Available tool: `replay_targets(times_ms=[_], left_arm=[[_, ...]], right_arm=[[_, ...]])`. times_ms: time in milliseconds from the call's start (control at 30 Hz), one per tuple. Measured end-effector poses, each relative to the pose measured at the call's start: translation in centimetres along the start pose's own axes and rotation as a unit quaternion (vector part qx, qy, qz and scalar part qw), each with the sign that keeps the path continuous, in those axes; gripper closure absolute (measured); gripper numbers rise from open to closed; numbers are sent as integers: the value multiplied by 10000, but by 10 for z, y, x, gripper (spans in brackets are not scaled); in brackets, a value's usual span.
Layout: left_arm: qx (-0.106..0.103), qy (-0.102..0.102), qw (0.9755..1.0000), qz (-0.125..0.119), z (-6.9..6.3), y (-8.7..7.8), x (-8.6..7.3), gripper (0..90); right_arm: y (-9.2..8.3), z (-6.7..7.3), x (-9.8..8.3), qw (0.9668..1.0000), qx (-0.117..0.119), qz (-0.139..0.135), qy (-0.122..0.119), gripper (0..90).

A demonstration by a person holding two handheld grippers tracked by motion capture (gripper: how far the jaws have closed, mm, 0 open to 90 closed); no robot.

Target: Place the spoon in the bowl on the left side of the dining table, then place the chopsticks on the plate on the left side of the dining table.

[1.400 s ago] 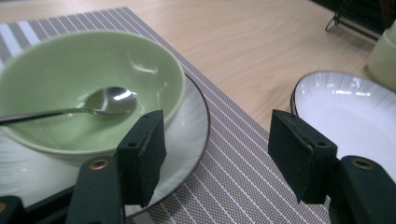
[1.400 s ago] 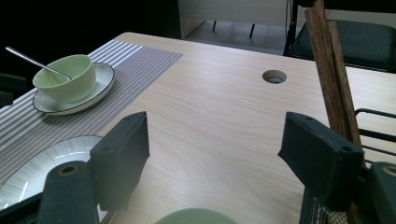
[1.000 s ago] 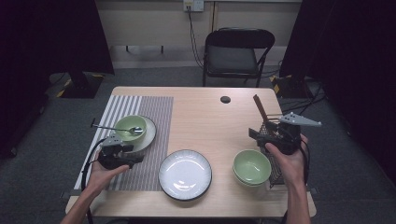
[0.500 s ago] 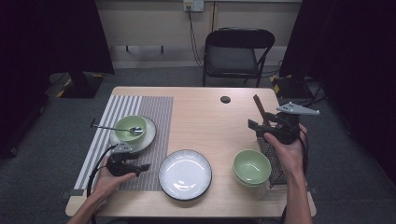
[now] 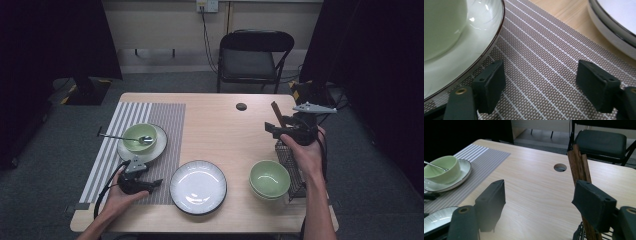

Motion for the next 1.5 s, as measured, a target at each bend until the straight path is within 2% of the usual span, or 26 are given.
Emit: replay_targets(times_ms=[33, 67, 133, 200, 233, 267, 600, 700, 900, 1067, 1133, 1200, 1367, 1500], left_arm=[[0, 0, 10000, 0, 0, 0, 0, 214], [-54, -88, 9999, -17, 0, 1, 0, 208], [-3, 6, 10000, 23, 1, 0, 0, 207], [-22, -62, 10000, 20, 0, 0, 0, 207], [-11, -14, 10000, 23, 0, 0, 0, 206], [-21, -60, 10000, 16, 0, 0, 0, 207], [-22, -52, 10000, 18, 0, 0, 0, 206], [-29, -76, 10000, -1, 0, 1, 0, 206], [-29, -73, 10000, 3, 0, 1, 0, 206], [-28, -68, 10000, 4, 0, 1, 0, 206], [-23, -51, 10000, 21, 0, 0, 0, 206], [-24, -49, 10000, 25, 0, 0, 0, 206], [-30, -79, 10000, 0, 0, 1, 0, 206], [-29, -84, 10000, -1, 0, 1, 0, 206]], right_arm=[[0, 0, 0, 10000, 0, 0, 0, 258], [3, -3, -1, 10000, -43, 49, -6, 273], [5, -5, -1, 10000, -38, 80, 20, 282], [7, -7, -2, 9999, -66, 115, 25, 290], [8, -8, -2, 9999, -64, 99, 17, 292], [9, -9, -2, 9999, -47, 88, 34, 294], [17, -17, -4, 9996, -171, 188, 112, 339], [19, -21, -6, 9994, -207, 238, 156, 417], [22, -26, -7, 9991, -290, 274, 147, 513], [23, -31, -9, 9987, -391, 170, 280, 593], [27, -32, -10, 9987, -361, 237, 279, 633], [30, -33, -10, 9982, -429, 332, 246, 657], [33, -35, -12, 9985, -304, 297, 343, 692], [32, -35, -13, 9983, -314, 331, 361, 712]])
Point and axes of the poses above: each handheld gripper's, and its own axes: y roughly forward along the jaws, x roughly out of its top, z roughly to its left, the point moved 2 cm from there along y, roughly forward along the jaws, and after that the axes turned 13 degrees about -y, right-handed, at the moved point
